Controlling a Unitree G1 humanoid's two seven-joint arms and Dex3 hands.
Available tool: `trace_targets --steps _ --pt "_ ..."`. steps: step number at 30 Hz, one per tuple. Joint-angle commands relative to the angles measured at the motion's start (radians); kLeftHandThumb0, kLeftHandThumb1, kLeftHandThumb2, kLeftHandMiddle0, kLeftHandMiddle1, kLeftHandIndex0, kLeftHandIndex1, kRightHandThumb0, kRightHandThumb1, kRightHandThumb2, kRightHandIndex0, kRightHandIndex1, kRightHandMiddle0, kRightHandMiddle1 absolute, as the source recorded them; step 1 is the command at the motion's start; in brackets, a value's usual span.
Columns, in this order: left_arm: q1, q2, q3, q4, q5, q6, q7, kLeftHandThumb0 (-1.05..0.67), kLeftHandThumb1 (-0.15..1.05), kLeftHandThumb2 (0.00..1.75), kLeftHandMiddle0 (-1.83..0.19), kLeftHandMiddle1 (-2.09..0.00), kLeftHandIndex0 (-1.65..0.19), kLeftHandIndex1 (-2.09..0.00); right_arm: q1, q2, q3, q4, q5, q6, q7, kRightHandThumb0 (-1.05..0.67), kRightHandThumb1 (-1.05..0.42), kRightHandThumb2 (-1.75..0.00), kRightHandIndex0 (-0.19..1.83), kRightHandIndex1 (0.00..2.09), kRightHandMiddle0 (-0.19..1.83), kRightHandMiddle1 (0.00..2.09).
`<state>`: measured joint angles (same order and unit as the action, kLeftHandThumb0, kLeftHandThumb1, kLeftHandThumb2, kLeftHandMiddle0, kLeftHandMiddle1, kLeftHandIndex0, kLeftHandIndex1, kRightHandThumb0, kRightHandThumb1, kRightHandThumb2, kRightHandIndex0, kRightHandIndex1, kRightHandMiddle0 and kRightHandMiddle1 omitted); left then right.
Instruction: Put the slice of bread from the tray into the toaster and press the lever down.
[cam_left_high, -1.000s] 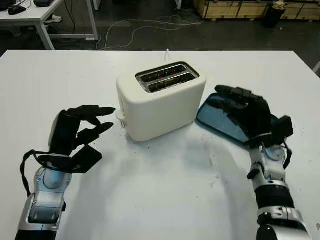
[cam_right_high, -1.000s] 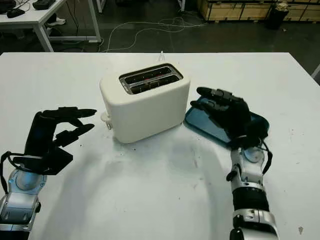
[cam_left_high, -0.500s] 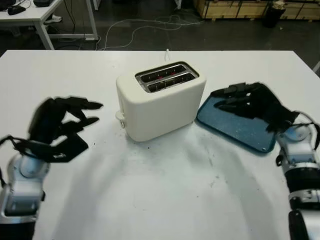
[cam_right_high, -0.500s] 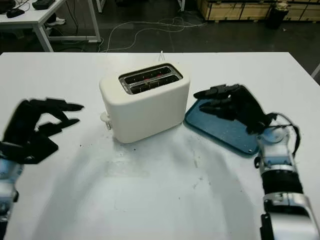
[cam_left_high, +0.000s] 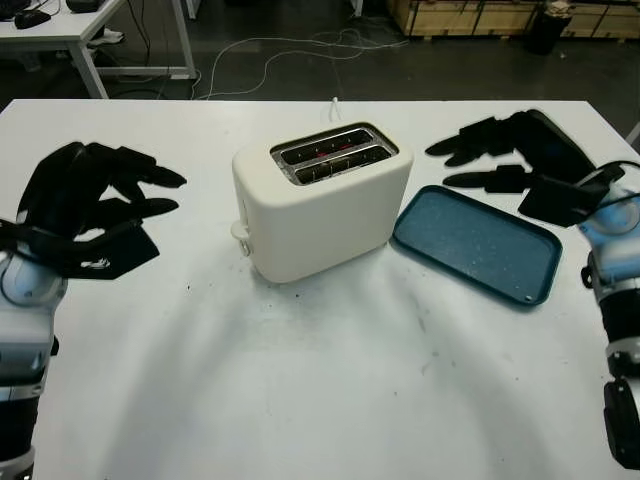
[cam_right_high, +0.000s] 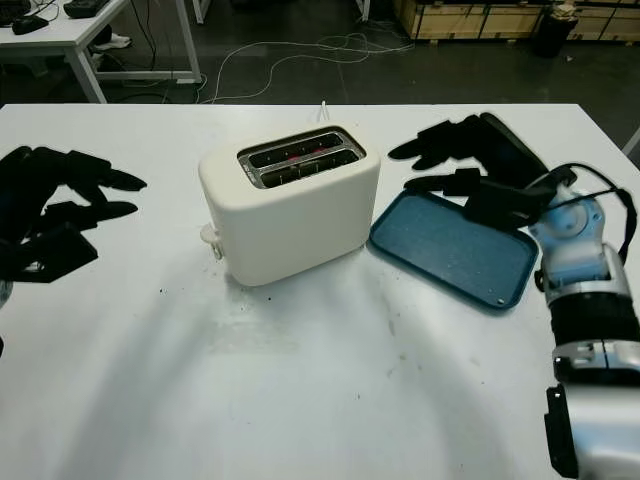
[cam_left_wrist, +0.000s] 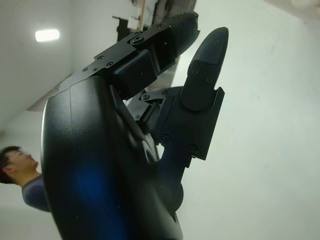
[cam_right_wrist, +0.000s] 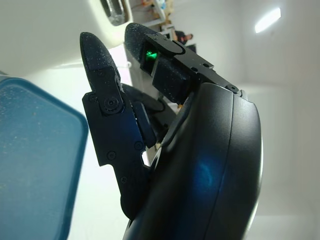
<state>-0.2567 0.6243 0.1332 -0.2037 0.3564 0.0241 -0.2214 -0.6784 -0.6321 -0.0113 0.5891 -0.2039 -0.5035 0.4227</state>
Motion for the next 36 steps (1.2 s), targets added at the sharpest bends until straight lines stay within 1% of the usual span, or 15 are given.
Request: trace_targets --steps 1,7,10,17,22,29,36 --pt "-0.016 -0.008 -0.021 0.002 0.007 0.001 -0.002 -0.5 0.81 0.0 -0.89 -1.12 -1.21 -0.12 -0.014 -0.007 0.001 0.011 0.005 -0.023 -0.016 -0.53 -0.86 0.0 0.8 0.65 1.01 0.0" --pt "-0.024 -0.021 -0.059 0.0 0.022 0.026 -0.012 -0.47 0.81 0.0 -0.87 -1.11 -1.19 -0.12 -0.003 -0.008 0.002 -0.003 -0.001 -0.01 -0.026 -0.52 -0.85 0.0 0.83 0.64 1.02 0.01" --pt "-0.033 -0.019 -0.065 0.001 0.013 0.028 -0.02 -0.44 0.8 0.0 -0.87 -1.12 -1.19 -0.13 -0.001 -0.013 0.002 0.001 -0.001 -0.018 -0.028 -0.5 -0.85 0.0 0.83 0.64 1.02 0.01" --pt "-0.048 -0.014 -0.073 -0.012 0.018 0.048 -0.037 -0.4 0.79 0.0 -0.86 -1.14 -1.18 -0.15 -0.005 -0.018 0.004 0.009 -0.001 -0.021 -0.021 -0.52 -0.86 0.0 0.83 0.63 1.01 0.0" --pt "-0.057 0.004 -0.078 -0.027 0.034 0.072 -0.062 -0.43 0.78 0.0 -0.85 -1.15 -1.17 -0.17 -0.006 -0.022 0.012 0.01 -0.018 -0.018 -0.028 -0.54 -0.87 0.0 0.83 0.64 1.02 0.0" --pt "-0.083 0.046 -0.086 -0.022 0.062 0.065 -0.108 -0.43 0.78 0.0 -0.88 -1.1 -1.17 -0.19 -0.005 -0.025 0.016 0.004 -0.015 0.001 -0.017 -0.53 -0.87 0.0 0.83 0.66 1.02 0.01" --pt "-0.106 0.059 -0.098 -0.015 0.073 0.076 -0.144 -0.45 0.78 0.0 -0.88 -1.06 -1.15 -0.2 -0.007 -0.029 0.026 0.005 -0.021 0.004 -0.021 -0.53 -0.86 0.0 0.82 0.7 1.03 0.01"
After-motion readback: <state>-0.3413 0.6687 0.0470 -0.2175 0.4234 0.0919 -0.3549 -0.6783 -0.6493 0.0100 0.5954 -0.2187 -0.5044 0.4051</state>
